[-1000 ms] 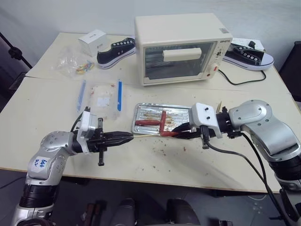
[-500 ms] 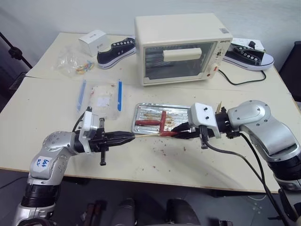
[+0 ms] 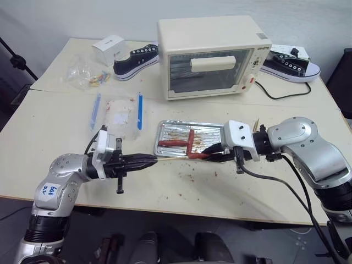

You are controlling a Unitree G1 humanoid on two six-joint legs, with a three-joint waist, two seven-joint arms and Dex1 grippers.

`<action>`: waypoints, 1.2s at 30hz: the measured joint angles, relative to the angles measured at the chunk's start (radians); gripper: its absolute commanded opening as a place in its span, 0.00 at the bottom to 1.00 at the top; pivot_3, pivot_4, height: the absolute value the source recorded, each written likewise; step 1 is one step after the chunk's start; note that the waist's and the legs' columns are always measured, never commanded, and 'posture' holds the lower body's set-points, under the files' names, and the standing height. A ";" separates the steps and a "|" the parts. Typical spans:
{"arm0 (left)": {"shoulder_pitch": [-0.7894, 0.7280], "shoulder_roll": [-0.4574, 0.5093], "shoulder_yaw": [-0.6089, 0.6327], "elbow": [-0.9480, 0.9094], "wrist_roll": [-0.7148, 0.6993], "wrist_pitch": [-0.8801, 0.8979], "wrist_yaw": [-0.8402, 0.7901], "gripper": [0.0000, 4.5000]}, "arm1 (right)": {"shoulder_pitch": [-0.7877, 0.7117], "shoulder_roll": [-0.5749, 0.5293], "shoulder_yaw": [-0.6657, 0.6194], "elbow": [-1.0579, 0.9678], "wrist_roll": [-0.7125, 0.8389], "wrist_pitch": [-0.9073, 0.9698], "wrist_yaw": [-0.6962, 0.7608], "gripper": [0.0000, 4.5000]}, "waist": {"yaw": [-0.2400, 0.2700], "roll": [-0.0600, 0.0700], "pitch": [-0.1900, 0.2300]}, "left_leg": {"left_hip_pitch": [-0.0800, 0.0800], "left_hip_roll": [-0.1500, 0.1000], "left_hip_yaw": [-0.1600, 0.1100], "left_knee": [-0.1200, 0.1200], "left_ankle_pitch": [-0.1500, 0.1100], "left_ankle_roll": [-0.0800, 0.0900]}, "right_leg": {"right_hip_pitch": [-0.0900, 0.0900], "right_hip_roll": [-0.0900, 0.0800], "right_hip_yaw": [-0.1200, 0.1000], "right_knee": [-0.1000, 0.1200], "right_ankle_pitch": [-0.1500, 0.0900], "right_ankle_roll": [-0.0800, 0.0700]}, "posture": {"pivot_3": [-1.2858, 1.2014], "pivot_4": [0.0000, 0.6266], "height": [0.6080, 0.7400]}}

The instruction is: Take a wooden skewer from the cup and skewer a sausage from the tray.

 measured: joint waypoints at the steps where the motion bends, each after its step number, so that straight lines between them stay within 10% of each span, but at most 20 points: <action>1: 0.003 0.001 0.000 0.000 0.000 0.000 0.000 0.00 | 0.000 0.000 0.000 0.001 -0.002 0.000 0.001 0.14 | 0.000 0.000 0.000 | 0.000 0.000 0.000 0.000 0.000 0.000 | 0.000 0.000 0.000 0.000 0.000 0.000 | 0.52 0.24 1.00; 36: -0.045 -0.040 -0.043 0.050 0.028 -0.022 0.000 0.00 | 0.003 0.016 0.000 0.001 -0.003 0.005 0.002 0.14 | 0.001 0.000 0.000 | 0.000 0.000 0.000 0.005 0.000 0.000 | 0.000 0.000 0.000 0.004 0.000 0.000 | 0.52 0.24 1.00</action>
